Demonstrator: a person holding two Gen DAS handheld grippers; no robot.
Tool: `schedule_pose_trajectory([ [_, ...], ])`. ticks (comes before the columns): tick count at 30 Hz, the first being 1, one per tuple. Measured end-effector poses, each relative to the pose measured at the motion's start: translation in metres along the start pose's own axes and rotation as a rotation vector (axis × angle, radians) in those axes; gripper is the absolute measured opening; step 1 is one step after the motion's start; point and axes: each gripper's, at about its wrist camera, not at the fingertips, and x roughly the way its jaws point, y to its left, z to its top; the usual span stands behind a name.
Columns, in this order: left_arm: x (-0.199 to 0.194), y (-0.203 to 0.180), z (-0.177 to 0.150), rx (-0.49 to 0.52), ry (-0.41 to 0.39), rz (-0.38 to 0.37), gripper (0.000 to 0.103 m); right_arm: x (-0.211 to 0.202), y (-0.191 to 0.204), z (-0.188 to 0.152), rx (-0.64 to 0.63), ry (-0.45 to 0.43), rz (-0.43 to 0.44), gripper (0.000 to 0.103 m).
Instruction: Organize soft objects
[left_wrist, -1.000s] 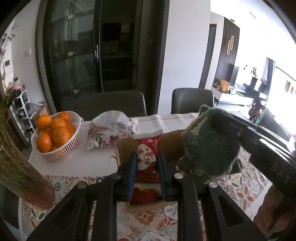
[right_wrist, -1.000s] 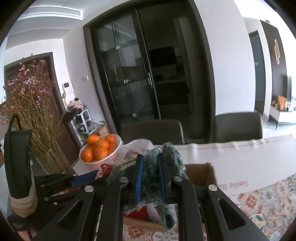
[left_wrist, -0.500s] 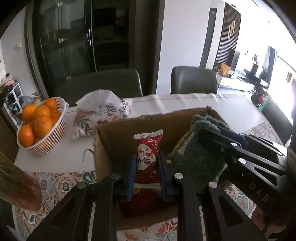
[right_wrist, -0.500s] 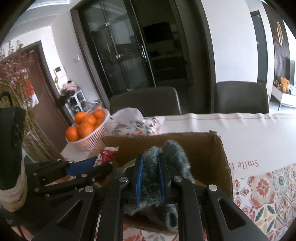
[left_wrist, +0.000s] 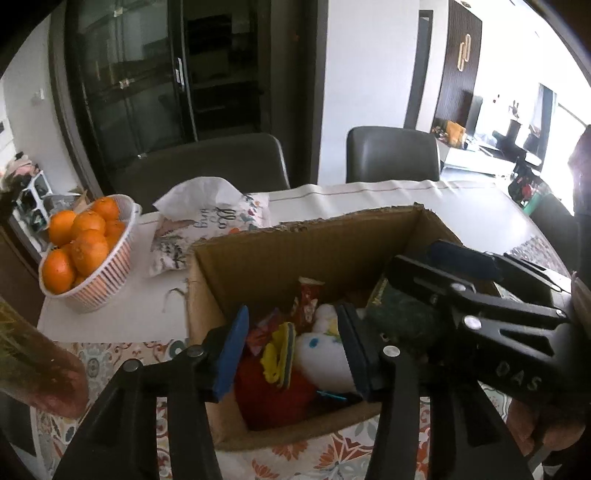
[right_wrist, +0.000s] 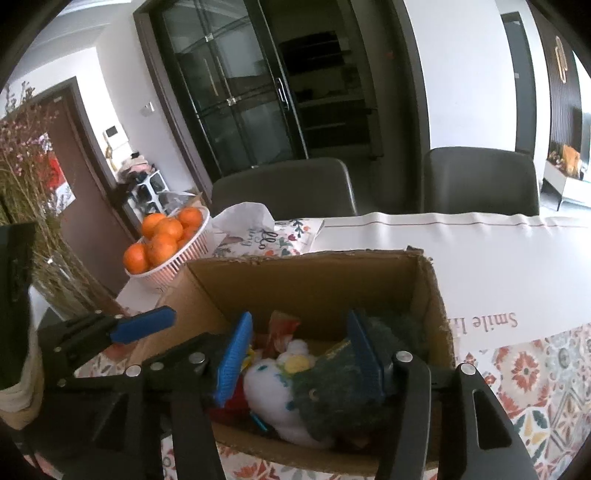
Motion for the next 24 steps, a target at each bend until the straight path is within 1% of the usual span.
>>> schedule_pose_trajectory([
  [3,-0.012,0.002,-0.002,-0.009,-0.019,0.025,0.057,-0.004,0.003,0.001,-0.012,-0.013,-0.026,0.056],
  [4,-0.018,0.002,-0.003,-0.009,-0.032,0.036,0.057,-0.008,0.004,0.001,-0.011,-0.017,-0.037,0.056],
  [8,-0.040,0.002,-0.006,-0.028,-0.068,0.054,0.060,-0.026,0.008,0.000,-0.010,-0.033,-0.121,0.059],
  [10,-0.053,0.001,-0.010,-0.033,-0.085,0.060,0.062,-0.035,0.009,-0.002,-0.011,-0.038,-0.148,0.060],
  [15,-0.090,-0.005,-0.024,-0.042,-0.135,0.062,0.067,-0.071,0.019,-0.013,-0.010,-0.074,-0.179,0.065],
  [19,-0.119,-0.012,-0.037,-0.030,-0.186,0.090,0.079,-0.101,0.029,-0.026,-0.029,-0.108,-0.215,0.072],
  [20,-0.127,-0.015,-0.041,-0.026,-0.196,0.094,0.079,-0.111,0.032,-0.030,-0.035,-0.119,-0.221,0.074],
  [23,-0.147,-0.019,-0.051,-0.033,-0.226,0.110,0.081,-0.130,0.037,-0.038,-0.049,-0.136,-0.240,0.074],
  [24,-0.153,-0.020,-0.054,-0.038,-0.235,0.113,0.083,-0.137,0.039,-0.041,-0.049,-0.141,-0.247,0.074],
])
